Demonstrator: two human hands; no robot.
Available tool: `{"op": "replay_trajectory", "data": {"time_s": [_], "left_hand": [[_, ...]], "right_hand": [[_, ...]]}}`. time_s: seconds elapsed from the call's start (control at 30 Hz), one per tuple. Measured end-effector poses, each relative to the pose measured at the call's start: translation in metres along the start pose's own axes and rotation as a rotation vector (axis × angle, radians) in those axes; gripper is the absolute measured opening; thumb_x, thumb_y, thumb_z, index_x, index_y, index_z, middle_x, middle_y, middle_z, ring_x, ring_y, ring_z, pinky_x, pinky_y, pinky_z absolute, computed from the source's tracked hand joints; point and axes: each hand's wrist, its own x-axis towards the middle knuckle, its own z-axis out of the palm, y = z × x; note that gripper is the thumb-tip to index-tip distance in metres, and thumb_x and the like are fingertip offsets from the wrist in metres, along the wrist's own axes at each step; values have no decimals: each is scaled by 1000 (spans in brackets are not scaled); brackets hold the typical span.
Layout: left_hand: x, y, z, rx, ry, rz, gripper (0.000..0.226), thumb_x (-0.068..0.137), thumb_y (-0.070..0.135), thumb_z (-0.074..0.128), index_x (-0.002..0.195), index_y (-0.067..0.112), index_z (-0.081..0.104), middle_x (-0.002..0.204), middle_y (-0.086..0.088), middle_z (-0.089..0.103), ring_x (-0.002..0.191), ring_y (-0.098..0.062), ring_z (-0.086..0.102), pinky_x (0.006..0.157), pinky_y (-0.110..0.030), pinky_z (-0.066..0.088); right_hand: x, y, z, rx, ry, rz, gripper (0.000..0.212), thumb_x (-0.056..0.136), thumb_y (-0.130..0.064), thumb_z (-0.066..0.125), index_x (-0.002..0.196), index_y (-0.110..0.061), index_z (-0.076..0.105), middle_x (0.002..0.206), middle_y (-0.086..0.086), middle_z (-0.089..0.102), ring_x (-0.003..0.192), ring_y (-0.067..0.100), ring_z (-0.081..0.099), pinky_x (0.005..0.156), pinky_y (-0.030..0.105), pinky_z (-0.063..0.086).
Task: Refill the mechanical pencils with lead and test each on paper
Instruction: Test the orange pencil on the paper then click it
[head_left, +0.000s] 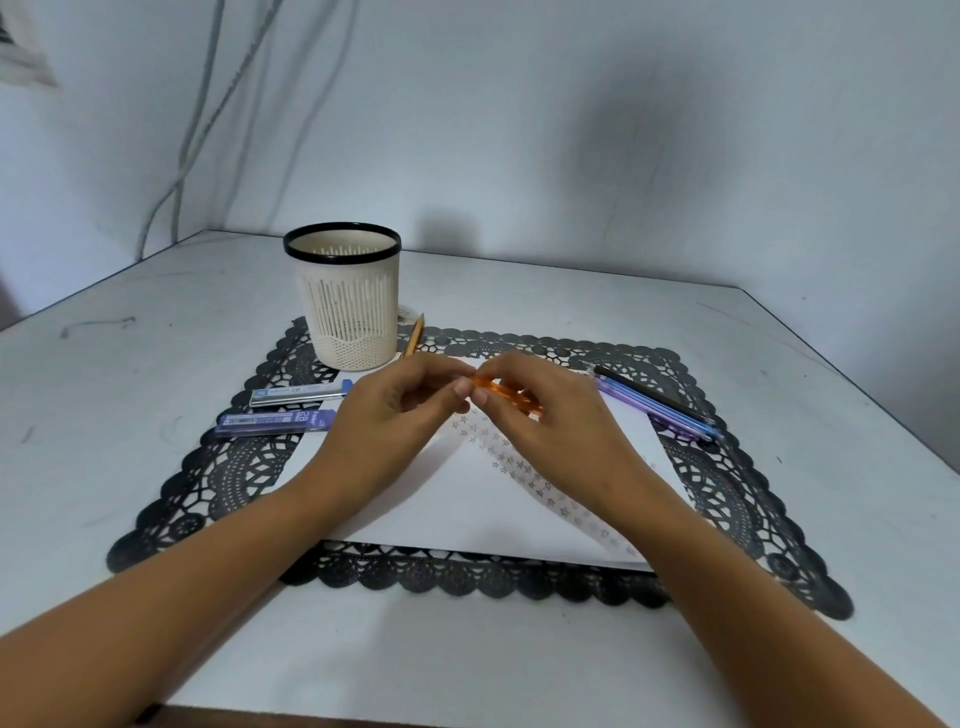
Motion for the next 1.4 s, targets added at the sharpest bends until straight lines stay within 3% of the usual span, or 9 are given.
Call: {"op": "replay_trajectory", "data": {"time_s": [0.27, 0.47, 0.53, 0.67, 0.83, 1.07, 1.23, 1.4], "left_hand": [[0, 1, -1, 52, 11, -10, 14, 76, 28, 61, 88, 25, 67, 84, 3, 70, 78, -9, 67, 73, -20, 53], [4, -6, -4, 127, 101, -46, 16, 82, 15, 66, 88, 31, 65, 80, 7, 71, 82, -9, 67, 78, -26, 53], [6, -6, -5, 165, 122, -43, 20, 82, 14, 66, 89, 33, 63, 83, 11, 69, 83, -3, 66, 77, -19, 52], [6, -4, -7, 288, 113, -21, 28, 85, 14, 62, 109, 27, 61, 92, 20, 64, 87, 7, 61, 72, -5, 47], [6, -5, -8, 434, 44, -37, 47, 87, 18, 59, 132, 21, 47, 115, 7, 59, 103, -2, 55, 86, -16, 47], [10, -8, -11, 550, 42, -166, 45, 89, 25, 55, 133, 16, 47, 128, 0, 56, 112, -10, 53, 98, -30, 42], [10, -7, -12, 664, 5, -141, 42, 91, 28, 53, 131, 16, 49, 128, -2, 54, 114, -14, 51, 95, -28, 41], [9, -7, -11, 722, -36, -138, 35, 91, 29, 51, 123, 16, 56, 121, 0, 56, 106, -14, 53, 86, -23, 40]], "right_hand": [[2, 7, 2, -98, 19, -94, 18, 90, -34, 55, 103, -24, 63, 92, -4, 65, 82, 12, 58, 74, 35, 50], [23, 14, 7, -473, 102, -399, 19, 83, -25, 55, 95, -16, 66, 86, 2, 70, 80, 26, 63, 64, 38, 50], [32, 17, 7, -544, 114, -491, 17, 83, -20, 55, 92, -13, 67, 87, 4, 70, 81, 28, 62, 60, 38, 50], [53, 27, 10, -552, 103, -606, 14, 79, -4, 67, 92, -5, 66, 88, 13, 67, 75, 30, 60, 56, 37, 51], [74, 45, 27, -563, 4, -705, 16, 81, 2, 63, 97, -2, 64, 93, 14, 66, 79, 30, 60, 59, 39, 54], [82, 54, 45, -519, -66, -733, 19, 80, 0, 65, 98, -3, 64, 96, 12, 66, 82, 30, 61, 59, 39, 54], [83, 55, 49, -471, -74, -695, 15, 81, -1, 63, 96, -2, 65, 93, 13, 67, 76, 31, 62, 60, 33, 51], [85, 55, 52, -421, -131, -636, 12, 85, -9, 60, 95, -4, 66, 90, 11, 67, 74, 30, 63, 59, 35, 53]]}}
